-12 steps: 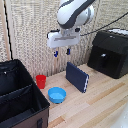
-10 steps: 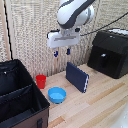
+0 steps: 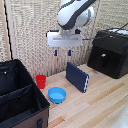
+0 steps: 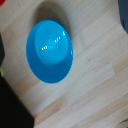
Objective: Gently grip the air fryer handle with your gripper and kindly pull it open by sliding your gripper away from the base. Gradually bring your gripper in line with the blue bowl and gently capture it, without tightening your grip too much. Securely place the blue bowl inside the opened air fryer with a steady position. Liberate your robot's gripper, and withdraw your gripper from the proximity of the air fryer.
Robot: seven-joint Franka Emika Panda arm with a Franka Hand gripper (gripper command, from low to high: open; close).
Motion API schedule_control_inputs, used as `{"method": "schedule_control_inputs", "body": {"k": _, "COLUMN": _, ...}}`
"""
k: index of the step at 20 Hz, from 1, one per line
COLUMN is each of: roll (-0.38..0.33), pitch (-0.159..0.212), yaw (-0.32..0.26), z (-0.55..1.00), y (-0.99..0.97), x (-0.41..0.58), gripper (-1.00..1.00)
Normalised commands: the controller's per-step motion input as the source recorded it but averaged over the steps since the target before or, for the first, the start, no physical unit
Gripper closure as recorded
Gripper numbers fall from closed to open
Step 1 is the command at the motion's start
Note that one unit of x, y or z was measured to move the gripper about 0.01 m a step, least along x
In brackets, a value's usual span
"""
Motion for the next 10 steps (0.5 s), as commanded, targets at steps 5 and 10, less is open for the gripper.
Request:
{"method": "schedule_control_inputs", "body": {"k": 5, "roll": -0.203, "pitch": -0.079, "yaw": -0.280, "z": 0.08, "y": -0.08, "x": 0.191, "gripper": -1.00}}
{"method": "schedule_control_inputs", "body": {"k": 10, "roll": -0.336, "pitch": -0.062, "yaw": -0.174, "z": 0.02, "y": -0.10, "x": 0.066, "gripper": -1.00}}
